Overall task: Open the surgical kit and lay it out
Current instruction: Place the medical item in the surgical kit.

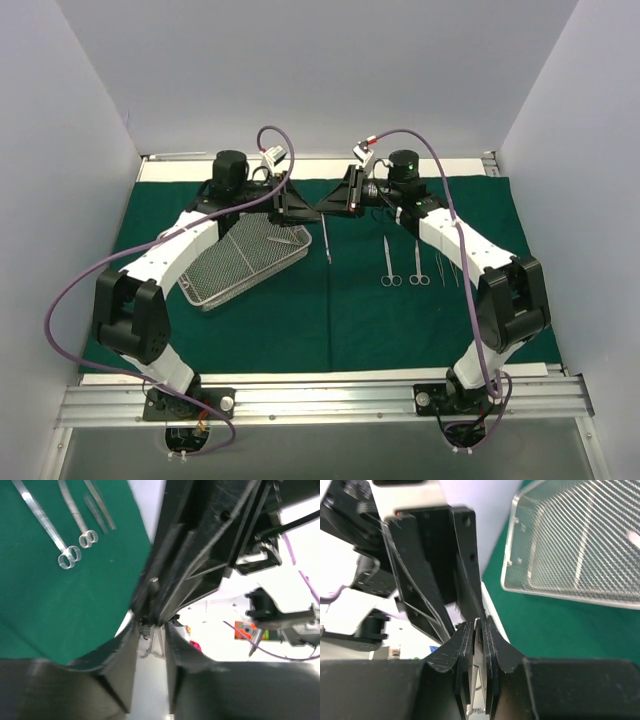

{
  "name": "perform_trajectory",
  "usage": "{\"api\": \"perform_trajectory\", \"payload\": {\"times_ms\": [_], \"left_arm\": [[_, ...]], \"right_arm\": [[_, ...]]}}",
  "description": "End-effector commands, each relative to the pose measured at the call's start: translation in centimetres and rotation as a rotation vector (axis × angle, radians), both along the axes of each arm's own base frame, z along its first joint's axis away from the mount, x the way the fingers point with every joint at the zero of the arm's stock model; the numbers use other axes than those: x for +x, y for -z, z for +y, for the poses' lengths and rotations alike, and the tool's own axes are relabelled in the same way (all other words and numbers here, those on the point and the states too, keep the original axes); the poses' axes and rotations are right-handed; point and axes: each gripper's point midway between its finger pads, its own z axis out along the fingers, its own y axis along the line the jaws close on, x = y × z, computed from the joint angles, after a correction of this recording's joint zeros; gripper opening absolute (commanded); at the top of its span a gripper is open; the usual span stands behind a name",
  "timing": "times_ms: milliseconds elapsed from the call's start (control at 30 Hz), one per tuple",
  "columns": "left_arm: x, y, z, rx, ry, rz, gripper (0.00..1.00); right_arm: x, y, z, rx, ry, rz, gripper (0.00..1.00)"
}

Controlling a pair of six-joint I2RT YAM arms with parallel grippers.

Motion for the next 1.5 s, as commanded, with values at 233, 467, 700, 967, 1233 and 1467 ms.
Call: {"api": "perform_trajectory", "payload": {"times_ms": [233, 467, 700, 967, 1233, 1467], "left_arm": [[1.6, 1.9, 9.3, 0.264, -0.255, -0.074, 0.47], [0.5, 4.8, 11.1, 0.407, -0.264, -0.02, 0.47], [-0.4, 6.1, 12.2, 0.509, -0.249, -0.019, 0.47], [-1.0, 6.4, 11.9, 0.493, -0.216, -0.01, 0.47], [-1.1, 6.6, 11.8, 0.483, -0.193, -0.002, 0.47], [-0.6, 7.1, 11.8, 0.491, -0.185, 0.003, 0.47]], "right_arm": [[0.6, 7.7, -4.7, -0.548, 0.118, 0.11, 0.0], [2.1, 14.8, -10.4, -1.008, 0.256, 0.179, 0.0], [3.5, 18.3, -11.8, -1.217, 0.309, 0.204, 0.0], [4.3, 22.2, -11.5, -1.337, 0.37, 0.225, 0.0], [5.3, 23.8, -11.6, -1.389, 0.385, 0.224, 0.0], [5.4, 24.6, -11.9, -1.414, 0.378, 0.21, 0.0]]}}
